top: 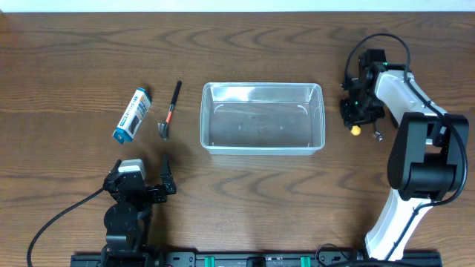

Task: Pack container
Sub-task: 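Carry the screwdriver over the clear container and release it inside, then move the right gripper to the chrome offset wrench and grasp it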

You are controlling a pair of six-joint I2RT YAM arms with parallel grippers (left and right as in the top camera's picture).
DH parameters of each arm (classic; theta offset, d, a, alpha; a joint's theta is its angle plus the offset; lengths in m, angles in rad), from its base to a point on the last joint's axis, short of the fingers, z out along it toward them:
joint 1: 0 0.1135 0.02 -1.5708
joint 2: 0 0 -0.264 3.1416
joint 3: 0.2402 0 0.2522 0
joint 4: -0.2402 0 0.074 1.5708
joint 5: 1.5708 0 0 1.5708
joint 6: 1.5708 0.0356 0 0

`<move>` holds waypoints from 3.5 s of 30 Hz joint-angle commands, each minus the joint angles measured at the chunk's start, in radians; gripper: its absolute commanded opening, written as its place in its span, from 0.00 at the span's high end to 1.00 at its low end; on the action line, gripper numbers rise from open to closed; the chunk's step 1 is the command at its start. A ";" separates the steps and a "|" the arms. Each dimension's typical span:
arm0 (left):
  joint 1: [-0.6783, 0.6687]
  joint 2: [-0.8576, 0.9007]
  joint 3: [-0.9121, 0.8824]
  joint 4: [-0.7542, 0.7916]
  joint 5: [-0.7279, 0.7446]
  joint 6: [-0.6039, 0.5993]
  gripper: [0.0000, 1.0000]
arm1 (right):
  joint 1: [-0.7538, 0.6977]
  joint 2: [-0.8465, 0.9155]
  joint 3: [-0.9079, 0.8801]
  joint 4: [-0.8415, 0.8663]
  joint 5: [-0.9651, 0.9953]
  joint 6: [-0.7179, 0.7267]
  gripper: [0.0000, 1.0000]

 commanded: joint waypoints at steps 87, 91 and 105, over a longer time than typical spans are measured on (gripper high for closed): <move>0.004 -0.006 -0.023 -0.009 -0.001 0.010 0.02 | 0.628 0.378 0.727 -0.491 -0.175 -0.494 0.32; 0.004 -0.006 -0.023 -0.009 -0.001 0.010 0.02 | 0.628 0.293 0.727 -0.492 -0.181 -0.492 0.24; 0.004 -0.006 -0.023 -0.009 -0.001 0.010 0.02 | 0.434 -0.048 0.727 -0.513 0.063 -0.046 0.23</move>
